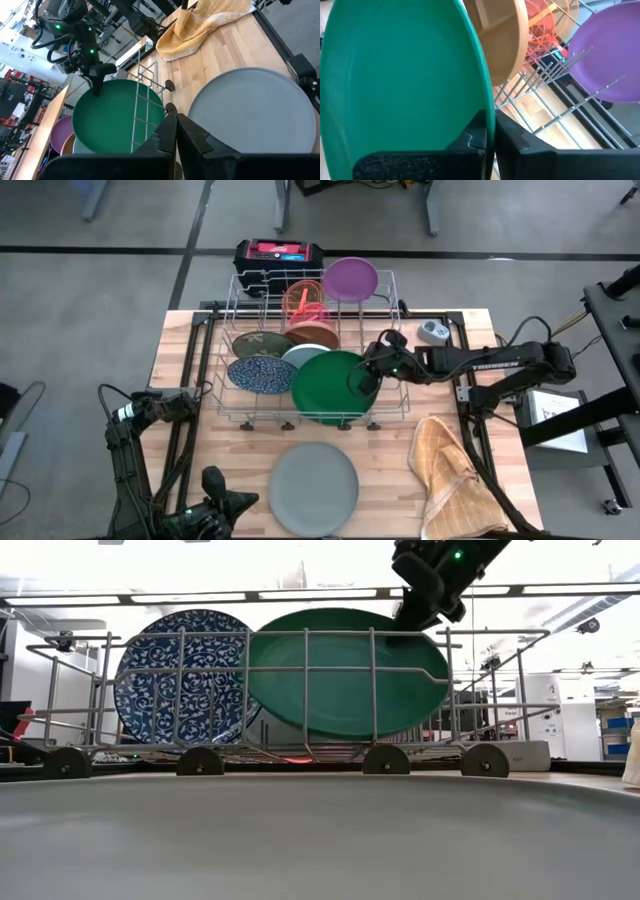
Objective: Sort dishes
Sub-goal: Put the green plate into the dish rack
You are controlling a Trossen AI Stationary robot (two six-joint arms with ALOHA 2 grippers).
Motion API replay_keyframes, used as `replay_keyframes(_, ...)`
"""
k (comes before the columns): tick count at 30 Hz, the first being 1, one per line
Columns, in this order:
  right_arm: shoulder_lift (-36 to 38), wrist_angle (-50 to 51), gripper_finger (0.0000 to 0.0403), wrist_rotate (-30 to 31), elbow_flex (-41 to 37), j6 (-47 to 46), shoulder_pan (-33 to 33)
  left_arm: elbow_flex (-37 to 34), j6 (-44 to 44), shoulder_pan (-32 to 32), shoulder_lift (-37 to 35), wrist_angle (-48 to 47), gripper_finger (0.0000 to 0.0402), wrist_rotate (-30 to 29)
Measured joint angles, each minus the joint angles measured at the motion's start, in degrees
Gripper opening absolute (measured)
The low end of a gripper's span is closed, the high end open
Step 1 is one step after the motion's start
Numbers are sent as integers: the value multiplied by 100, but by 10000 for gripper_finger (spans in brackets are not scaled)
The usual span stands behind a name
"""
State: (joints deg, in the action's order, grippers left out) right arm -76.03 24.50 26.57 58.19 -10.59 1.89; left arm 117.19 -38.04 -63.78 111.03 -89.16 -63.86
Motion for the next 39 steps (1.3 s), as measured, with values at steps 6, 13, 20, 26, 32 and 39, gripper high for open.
replay_keyframes(6, 201, 44, 14, 54, 44, 209, -26, 0, 0, 0, 2, 0, 0, -2)
replay_keyframes(13, 591, 245, 5, 55, 49, 458, -26, 0, 0, 0, 2, -2, 0, -4)
replay_keyframes(20, 965, 605, 4, 194, 49, 837, -200, 0, -12, 1, 2, 0, 0, -9)
replay_keyframes(26, 973, 1048, 3, 866, 49, 1083, -437, 0, -4, 0, 2, 0, 0, -15)
replay_keyframes(32, 951, 1111, 3, 1257, 33, 1404, -644, 0, -4, 1, 2, 0, 0, -26)
replay_keyframes(39, 953, 1172, 6, 1556, 27, 1668, -793, 0, -2, 1, 2, 2, 0, -93)
